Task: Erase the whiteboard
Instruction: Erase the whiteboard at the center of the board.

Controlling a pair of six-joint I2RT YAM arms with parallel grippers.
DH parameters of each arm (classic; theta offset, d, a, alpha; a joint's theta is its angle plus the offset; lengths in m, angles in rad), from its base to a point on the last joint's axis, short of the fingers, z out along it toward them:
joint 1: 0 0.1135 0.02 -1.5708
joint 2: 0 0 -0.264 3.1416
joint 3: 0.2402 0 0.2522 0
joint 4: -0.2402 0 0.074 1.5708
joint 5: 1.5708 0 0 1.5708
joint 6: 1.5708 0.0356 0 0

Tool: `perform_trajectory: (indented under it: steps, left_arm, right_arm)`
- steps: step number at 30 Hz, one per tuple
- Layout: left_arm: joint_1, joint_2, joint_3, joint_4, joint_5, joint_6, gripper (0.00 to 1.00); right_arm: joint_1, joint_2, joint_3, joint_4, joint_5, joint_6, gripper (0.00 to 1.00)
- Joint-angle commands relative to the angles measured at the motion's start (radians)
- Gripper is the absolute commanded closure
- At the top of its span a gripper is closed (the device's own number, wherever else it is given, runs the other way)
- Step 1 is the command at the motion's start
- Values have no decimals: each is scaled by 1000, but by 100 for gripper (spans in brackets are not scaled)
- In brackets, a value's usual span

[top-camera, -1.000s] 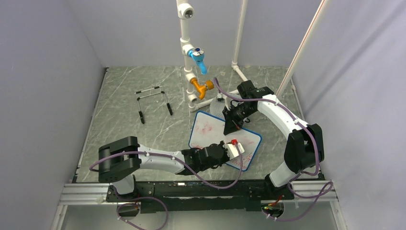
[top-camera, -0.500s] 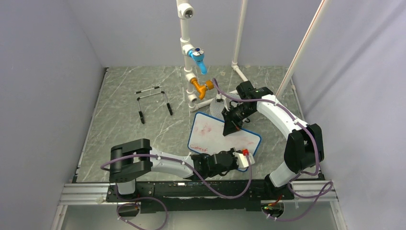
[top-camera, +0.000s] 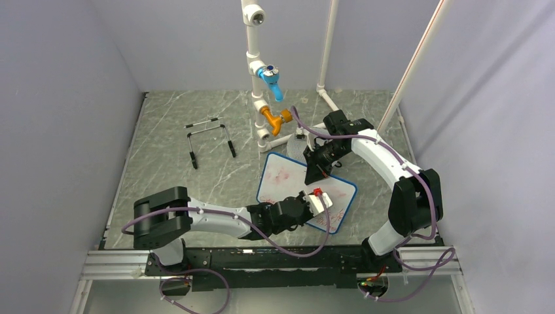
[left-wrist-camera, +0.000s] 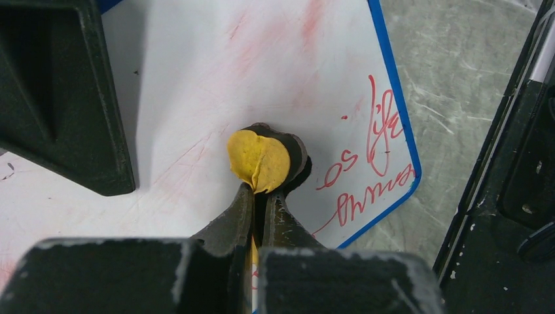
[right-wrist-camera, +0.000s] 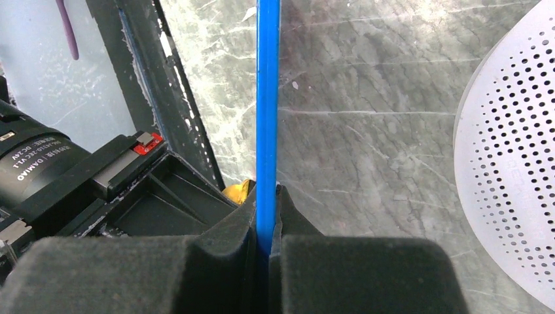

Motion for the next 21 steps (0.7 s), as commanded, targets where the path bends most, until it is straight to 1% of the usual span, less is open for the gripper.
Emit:
perform_trajectory:
  steps: [1,8,11,14,16,18,21]
  left_arm:
    - [28,10,8,6,-107,6,100]
    - [-90,118,98,15,-103,99,100]
    - [-116,156,138,-1,-89,123,100]
    - [-122,174,147,-8,-95,132,100]
    - [-123,174,133,-3,-124,132,100]
    - [-120,167,108,12,-184,129,100]
    - [-94,134,59,7,-274,76,100]
  right_arm:
    - [10,-31,0,54,-74,-67,100]
    - [11,-31,1,53,-76,-67,100]
    - [11,-31,0,53,-76,-67,100]
    - [12,-33,0,52,-76,-68,100]
    - [12,-37,0,52,-77,-68,100]
    - [11,-39,0,54,-76,-67,100]
    - [11,-39,0,53,-77,-68,100]
